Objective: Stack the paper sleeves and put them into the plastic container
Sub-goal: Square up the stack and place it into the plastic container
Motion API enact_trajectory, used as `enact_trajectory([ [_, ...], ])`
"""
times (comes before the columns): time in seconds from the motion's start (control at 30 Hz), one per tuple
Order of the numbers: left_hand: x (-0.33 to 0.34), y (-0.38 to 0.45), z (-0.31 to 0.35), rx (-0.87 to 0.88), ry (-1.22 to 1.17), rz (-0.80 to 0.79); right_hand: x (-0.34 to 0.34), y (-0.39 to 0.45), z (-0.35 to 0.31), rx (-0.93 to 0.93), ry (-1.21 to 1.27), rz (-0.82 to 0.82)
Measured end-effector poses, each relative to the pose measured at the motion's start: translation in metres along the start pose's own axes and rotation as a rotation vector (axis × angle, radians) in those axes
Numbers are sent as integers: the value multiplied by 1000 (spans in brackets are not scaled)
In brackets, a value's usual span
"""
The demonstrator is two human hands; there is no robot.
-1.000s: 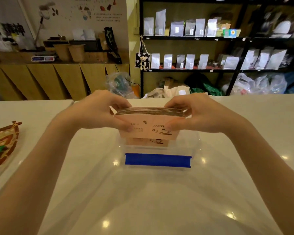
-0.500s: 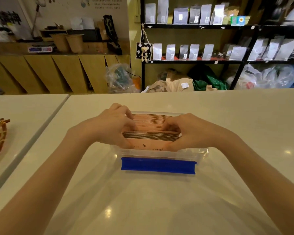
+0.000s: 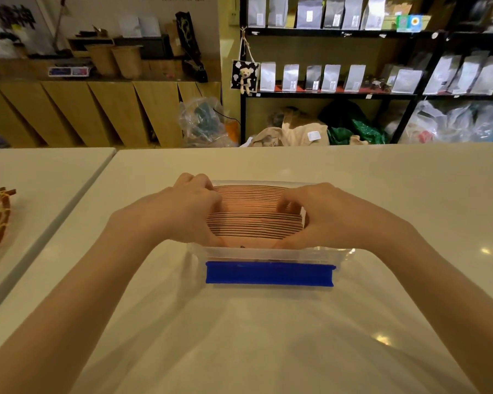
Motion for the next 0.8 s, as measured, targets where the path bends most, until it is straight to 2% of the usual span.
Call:
enact_trajectory([
  [0.43,0,-16,4,-57,-101,-60,4,-2,-7,42,81,23],
  [0.57,-3,-19,-1,-38,-108,-91,0,-8,-2,97,122,-27],
  [0.67,-8,-21,-6,-26,-117,-88,-11,-9,5,172,281,21],
  [0.73,-11,-21,-9,-29,-116,-76,-13,-7,15,295,403,71],
  [0.8,-13,-21,-13,-41,-113,-61,-7,-7,22,439,494,27],
])
Point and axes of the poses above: each hand's wrist, its own y-axis towards the middle knuckle, its own x-axis out of the palm, z = x × y, the point moved 6 cm from there along y, towards the middle knuckle, and after that the axes turned 4 degrees about y, right-handed, at the moved point
